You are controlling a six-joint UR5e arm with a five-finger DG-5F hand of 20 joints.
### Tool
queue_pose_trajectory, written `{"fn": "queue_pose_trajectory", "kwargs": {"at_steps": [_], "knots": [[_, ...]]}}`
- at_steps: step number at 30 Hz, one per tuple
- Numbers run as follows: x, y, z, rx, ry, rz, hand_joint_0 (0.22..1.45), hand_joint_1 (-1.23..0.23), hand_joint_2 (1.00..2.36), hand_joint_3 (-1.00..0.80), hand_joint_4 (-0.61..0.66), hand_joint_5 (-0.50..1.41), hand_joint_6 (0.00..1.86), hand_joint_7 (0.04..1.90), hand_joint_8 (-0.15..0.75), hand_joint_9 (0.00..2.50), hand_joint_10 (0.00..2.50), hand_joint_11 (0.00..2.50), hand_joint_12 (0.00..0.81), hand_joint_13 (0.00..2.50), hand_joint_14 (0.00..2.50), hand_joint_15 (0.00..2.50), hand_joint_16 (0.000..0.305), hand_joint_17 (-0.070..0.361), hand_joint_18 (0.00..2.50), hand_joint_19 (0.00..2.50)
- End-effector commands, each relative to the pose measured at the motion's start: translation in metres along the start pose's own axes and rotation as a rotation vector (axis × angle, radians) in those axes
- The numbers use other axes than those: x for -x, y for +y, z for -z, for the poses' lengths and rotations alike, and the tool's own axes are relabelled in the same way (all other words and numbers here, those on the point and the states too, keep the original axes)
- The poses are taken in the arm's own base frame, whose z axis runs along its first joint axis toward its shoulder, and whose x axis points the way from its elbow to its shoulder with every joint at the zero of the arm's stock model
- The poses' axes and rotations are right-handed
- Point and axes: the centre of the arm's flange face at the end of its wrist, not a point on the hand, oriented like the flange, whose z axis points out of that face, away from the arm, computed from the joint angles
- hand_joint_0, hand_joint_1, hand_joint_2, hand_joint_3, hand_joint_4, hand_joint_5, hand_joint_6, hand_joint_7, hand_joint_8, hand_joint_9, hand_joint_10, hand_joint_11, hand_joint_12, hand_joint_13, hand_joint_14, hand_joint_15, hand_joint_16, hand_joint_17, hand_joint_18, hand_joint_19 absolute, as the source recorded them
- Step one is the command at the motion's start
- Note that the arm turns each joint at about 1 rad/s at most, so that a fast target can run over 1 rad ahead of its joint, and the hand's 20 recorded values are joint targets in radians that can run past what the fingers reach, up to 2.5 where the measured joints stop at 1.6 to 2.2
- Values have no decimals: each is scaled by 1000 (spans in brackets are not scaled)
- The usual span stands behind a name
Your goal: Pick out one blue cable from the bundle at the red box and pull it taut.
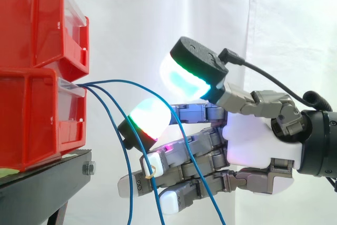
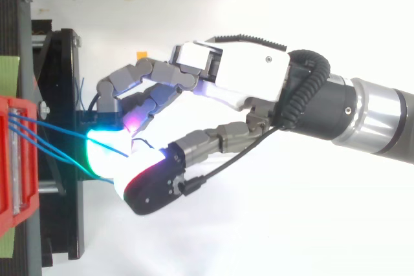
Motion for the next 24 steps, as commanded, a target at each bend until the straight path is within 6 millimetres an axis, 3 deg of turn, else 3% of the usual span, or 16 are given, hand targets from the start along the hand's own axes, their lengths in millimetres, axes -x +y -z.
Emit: {"fn": "queue_pose_trajectory", "kwargs": {"at_steps": [1,8,11,24], "knots": [[0,0,0,1,0,0,456,-483,1000,-500,185,-147,746,1084,320,954,17,538,360,747,8,201,56,125,792,542],[0,0,0,4,0,-1,517,-457,1000,-500,153,-131,666,1192,300,961,19,558,339,735,9,223,51,115,749,581],[0,0,0,1,0,0,557,-512,1000,-500,139,-128,661,1236,301,969,19,562,331,729,9,227,49,111,731,602],[0,0,0,-1,0,0,590,-599,1019,-287,116,-153,782,1172,304,967,22,568,329,727,10,240,49,109,722,601]]}}
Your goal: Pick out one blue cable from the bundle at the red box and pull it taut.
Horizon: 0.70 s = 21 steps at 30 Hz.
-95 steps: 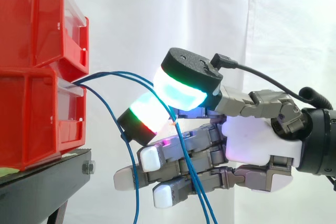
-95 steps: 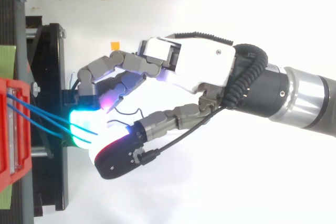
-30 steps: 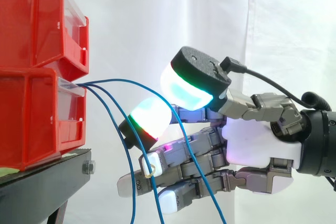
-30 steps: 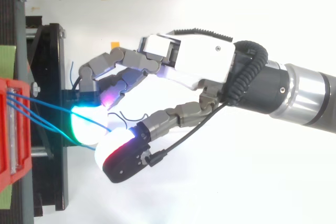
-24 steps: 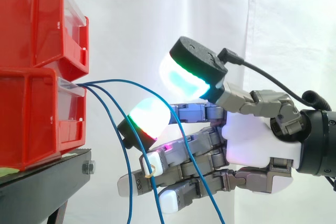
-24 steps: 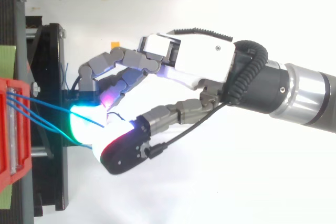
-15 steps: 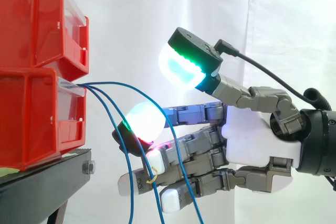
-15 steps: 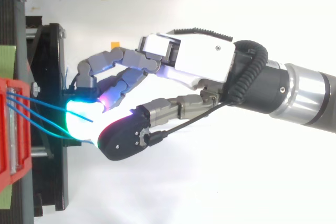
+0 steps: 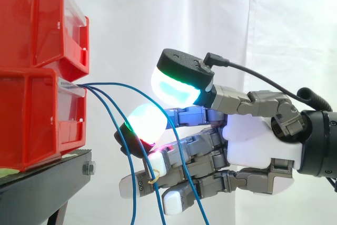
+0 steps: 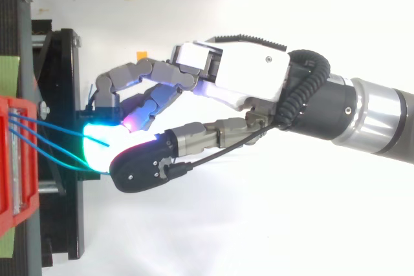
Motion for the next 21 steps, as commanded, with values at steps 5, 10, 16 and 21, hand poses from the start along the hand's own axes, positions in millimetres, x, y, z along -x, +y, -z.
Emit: {"fn": "queue_pose_trajectory", "kwargs": {"at_steps": [5,10,16,21], "knots": [[0,0,0,1,0,1,585,-616,1021,-252,110,-162,811,1164,305,962,21,561,328,726,10,233,49,110,723,600],[0,0,0,4,-1,1,581,-624,1025,-179,113,-171,848,1168,311,963,22,572,330,728,9,232,49,109,724,592],[0,0,0,3,0,0,585,-643,1023,-186,120,-174,858,1152,313,958,22,575,330,728,9,229,49,110,726,582],[0,1,-1,6,-1,-1,585,-650,1022,-208,135,-176,855,1138,308,950,20,573,328,726,9,228,49,110,724,582]]}}
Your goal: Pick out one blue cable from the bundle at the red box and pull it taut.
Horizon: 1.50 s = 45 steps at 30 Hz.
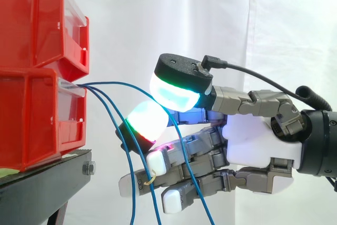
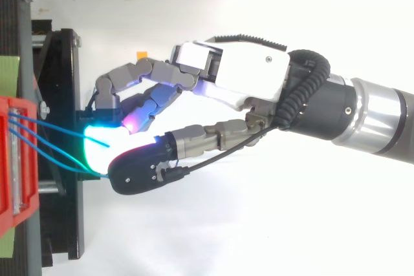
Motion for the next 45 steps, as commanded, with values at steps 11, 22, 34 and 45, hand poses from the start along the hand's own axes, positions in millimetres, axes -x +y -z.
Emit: {"fn": "queue_pose_trajectory", "kwargs": {"at_steps": [11,22,34,45], "knots": [[0,-1,1,-4,1,1,592,-666,1024,-176,103,-179,863,1153,309,940,22,582,325,720,9,214,48,109,727,567],[-2,2,3,-24,10,5,614,-667,1024,-198,50,-187,871,1117,308,946,20,584,324,730,9,213,47,106,742,545],[4,23,21,-154,40,73,622,-671,1024,-195,38,-189,873,1111,309,954,20,597,323,739,8,205,45,102,745,536],[11,45,32,-209,45,90,626,-670,1024,-201,29,-191,874,1102,308,991,23,628,323,744,9,206,44,99,735,527]]}}
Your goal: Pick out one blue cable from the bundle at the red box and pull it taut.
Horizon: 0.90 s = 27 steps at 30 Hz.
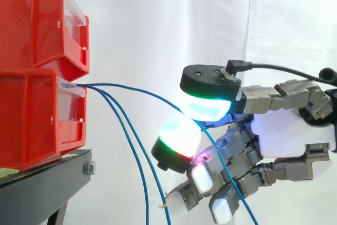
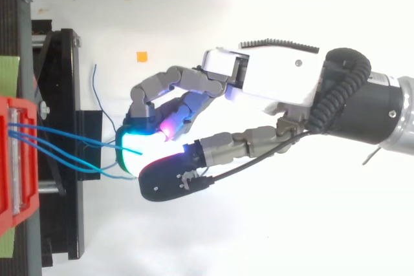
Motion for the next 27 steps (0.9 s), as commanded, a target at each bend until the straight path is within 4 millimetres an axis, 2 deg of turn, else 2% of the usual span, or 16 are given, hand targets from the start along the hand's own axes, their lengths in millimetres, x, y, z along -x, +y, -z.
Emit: {"fn": "queue_pose_trajectory", "kwargs": {"at_steps": [1,4,10,27], "knots": [[2,4,6,-25,3,5,627,-671,1025,-201,28,-191,874,1102,311,998,22,633,321,747,8,201,44,99,736,528],[5,11,10,-35,4,5,628,-669,1024,-202,17,-192,874,1102,307,1025,23,662,318,749,8,205,43,97,746,527],[11,11,23,-66,-9,3,638,-671,1023,-220,-2,-195,875,1085,306,1037,22,695,317,754,8,203,43,96,739,518],[15,11,22,-57,-50,-52,685,-757,1019,-293,-83,-211,885,1080,282,1006,24,701,314,754,8,198,42,95,748,507]]}}
